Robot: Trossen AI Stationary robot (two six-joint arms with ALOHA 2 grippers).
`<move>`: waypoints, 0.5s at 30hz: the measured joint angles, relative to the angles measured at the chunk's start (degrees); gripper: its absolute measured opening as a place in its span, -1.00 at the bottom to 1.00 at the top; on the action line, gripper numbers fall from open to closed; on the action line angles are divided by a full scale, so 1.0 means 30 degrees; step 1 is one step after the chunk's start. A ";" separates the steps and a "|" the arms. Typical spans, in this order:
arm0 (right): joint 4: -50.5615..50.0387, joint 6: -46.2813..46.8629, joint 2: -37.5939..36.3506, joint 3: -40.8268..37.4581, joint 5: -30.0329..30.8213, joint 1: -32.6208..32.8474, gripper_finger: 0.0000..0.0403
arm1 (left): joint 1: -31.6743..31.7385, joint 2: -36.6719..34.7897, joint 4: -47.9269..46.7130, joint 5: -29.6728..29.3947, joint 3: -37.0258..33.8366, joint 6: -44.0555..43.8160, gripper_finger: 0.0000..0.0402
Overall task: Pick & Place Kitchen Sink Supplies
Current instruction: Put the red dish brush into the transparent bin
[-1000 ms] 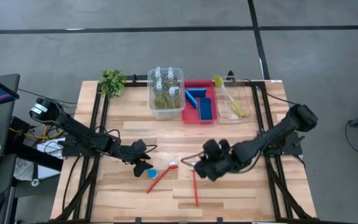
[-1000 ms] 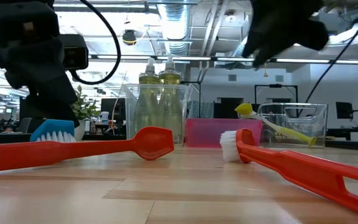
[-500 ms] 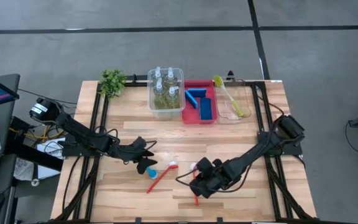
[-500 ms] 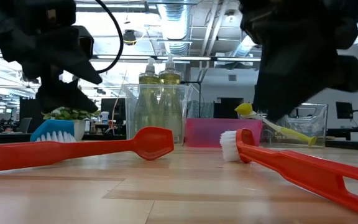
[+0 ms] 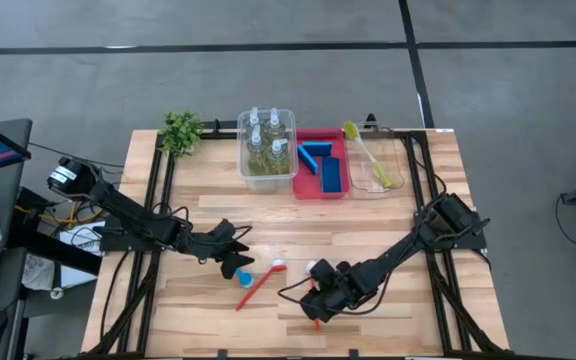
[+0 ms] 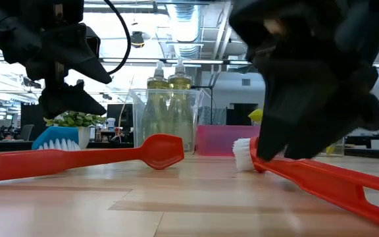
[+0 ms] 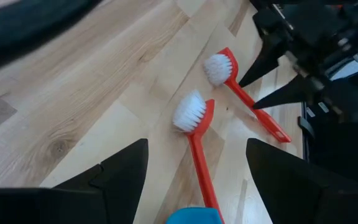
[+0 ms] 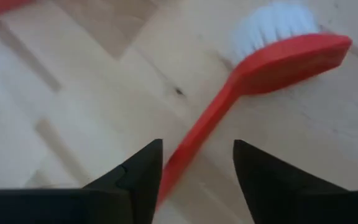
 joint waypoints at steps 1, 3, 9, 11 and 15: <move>0.0015 0.0007 0.0211 0.0000 -0.0010 -0.0043 -0.02 | 0.0000 0.0000 0.0006 0.0000 0.0000 -0.0018 0.36; 0.0060 0.0354 0.0515 0.0022 -0.0034 -0.0209 0.04 | -0.0027 0.0000 0.0013 0.0001 0.0000 -0.0017 0.36; -0.0092 0.2977 0.0758 0.0038 -0.0151 -0.0719 0.02 | -0.0209 0.0000 0.0023 -0.0018 0.0000 0.0022 0.36; -0.0177 0.3660 0.0653 0.0029 0.0112 -0.0780 -0.07 | -0.0380 0.0000 0.0139 0.0019 0.0000 -0.0082 0.36; -0.0424 0.3806 0.0659 0.0007 0.0038 -0.1111 -0.35 | -0.0978 -0.0007 0.0144 0.0000 0.0000 -0.0076 0.36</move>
